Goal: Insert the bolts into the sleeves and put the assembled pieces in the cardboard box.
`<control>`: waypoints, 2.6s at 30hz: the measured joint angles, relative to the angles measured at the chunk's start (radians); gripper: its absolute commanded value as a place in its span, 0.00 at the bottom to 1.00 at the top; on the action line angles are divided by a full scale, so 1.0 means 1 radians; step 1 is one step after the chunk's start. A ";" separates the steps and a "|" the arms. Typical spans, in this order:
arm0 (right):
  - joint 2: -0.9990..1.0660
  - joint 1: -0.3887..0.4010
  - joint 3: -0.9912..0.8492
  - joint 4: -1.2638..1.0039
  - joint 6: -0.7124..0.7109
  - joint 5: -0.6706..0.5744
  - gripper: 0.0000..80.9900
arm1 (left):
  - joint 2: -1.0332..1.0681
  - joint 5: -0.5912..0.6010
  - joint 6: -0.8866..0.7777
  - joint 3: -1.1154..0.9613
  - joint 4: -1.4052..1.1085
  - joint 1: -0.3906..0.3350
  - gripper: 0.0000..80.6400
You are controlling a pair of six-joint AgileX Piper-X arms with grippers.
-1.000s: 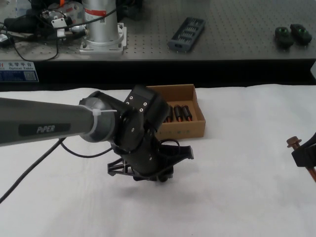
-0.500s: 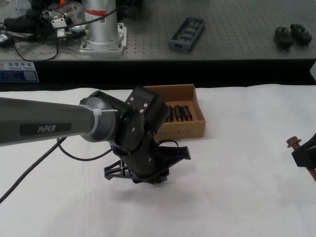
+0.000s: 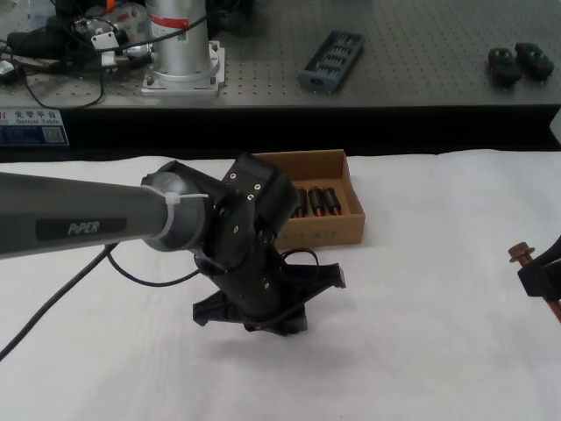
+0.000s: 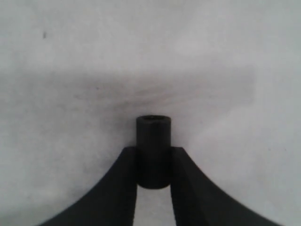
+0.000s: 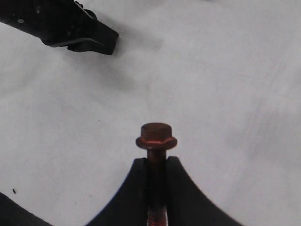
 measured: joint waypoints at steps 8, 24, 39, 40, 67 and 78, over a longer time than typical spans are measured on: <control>0.000 0.000 0.000 -0.100 0.022 -0.048 0.03 | -0.179 0.016 0.344 0.006 0.083 0.006 0.01; 0.198 0.000 0.002 -0.642 0.400 -0.407 0.03 | -0.638 0.520 0.396 0.439 -0.364 0.074 0.01; 0.238 0.105 0.001 -0.913 0.600 -0.519 0.03 | -0.676 0.710 0.206 0.500 -0.661 0.104 0.01; 0.238 0.109 0.001 -0.913 0.600 -0.518 0.03 | -0.676 0.712 0.198 0.500 -0.670 0.104 0.01; 0.238 0.111 0.001 -0.927 0.604 -0.523 0.03 | -0.676 0.714 0.151 0.500 -0.750 0.104 0.01; 0.238 0.111 0.001 -0.954 0.604 -0.530 0.03 | -0.676 0.714 0.151 0.500 -0.729 0.104 0.01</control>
